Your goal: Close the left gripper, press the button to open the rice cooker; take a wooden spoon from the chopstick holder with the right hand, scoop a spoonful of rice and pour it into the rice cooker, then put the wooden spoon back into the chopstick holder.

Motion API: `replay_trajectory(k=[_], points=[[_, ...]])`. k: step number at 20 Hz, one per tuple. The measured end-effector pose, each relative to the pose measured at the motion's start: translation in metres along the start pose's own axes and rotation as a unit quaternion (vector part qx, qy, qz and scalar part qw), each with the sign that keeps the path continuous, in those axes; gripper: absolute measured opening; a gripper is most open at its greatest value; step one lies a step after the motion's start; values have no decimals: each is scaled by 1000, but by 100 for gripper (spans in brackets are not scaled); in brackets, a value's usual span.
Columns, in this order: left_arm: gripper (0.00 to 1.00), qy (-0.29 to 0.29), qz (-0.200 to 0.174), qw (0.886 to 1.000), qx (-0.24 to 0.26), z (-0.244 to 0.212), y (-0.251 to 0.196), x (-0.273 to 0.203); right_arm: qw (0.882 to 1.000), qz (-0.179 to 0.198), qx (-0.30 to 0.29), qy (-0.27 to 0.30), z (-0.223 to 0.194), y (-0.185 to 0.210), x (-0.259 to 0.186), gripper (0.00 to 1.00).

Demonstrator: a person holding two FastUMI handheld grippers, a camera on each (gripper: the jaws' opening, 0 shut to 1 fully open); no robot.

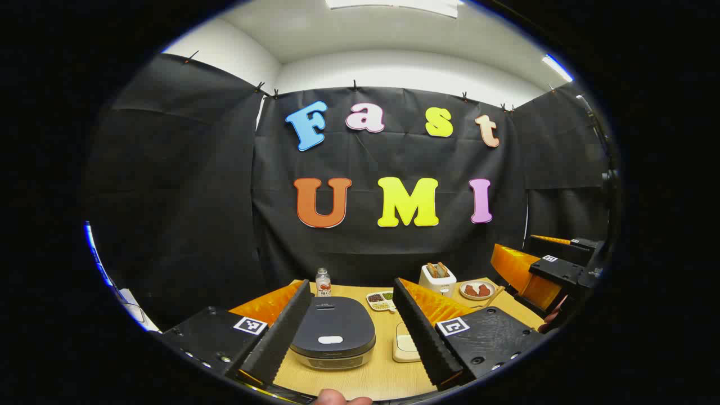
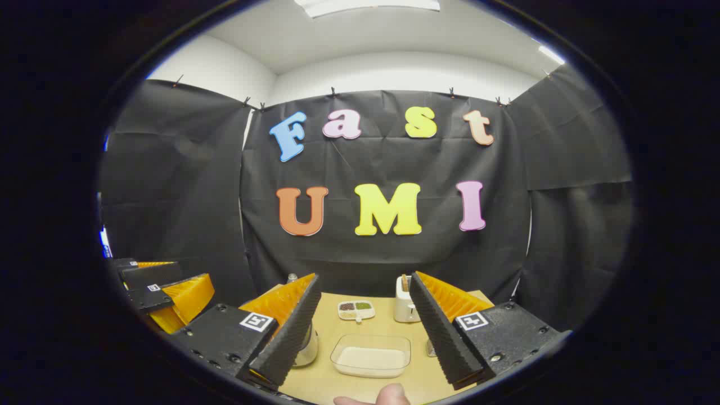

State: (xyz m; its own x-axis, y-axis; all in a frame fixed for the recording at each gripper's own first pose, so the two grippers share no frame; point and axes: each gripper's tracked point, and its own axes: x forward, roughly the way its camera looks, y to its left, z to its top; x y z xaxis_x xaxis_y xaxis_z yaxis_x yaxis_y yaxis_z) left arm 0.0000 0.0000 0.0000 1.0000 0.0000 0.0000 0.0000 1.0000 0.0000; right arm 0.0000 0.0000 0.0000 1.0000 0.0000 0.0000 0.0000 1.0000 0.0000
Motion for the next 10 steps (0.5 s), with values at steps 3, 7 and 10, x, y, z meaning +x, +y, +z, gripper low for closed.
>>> replay_trajectory(k=[3, 7, 10], points=[[94, -3, 3, 1000, -2, -1, 0, 2, 1000, 2, 0, -2, 0, 0, 1, 97], [94, -4, 10, 1000, -5, -2, 2, 4, 1000, 3, 2, 0, -1, -2, 3, 100], [94, -3, 15, 1000, -4, -3, 4, 5, 1000, 5, 3, 0, -1, -3, 4, 100]])
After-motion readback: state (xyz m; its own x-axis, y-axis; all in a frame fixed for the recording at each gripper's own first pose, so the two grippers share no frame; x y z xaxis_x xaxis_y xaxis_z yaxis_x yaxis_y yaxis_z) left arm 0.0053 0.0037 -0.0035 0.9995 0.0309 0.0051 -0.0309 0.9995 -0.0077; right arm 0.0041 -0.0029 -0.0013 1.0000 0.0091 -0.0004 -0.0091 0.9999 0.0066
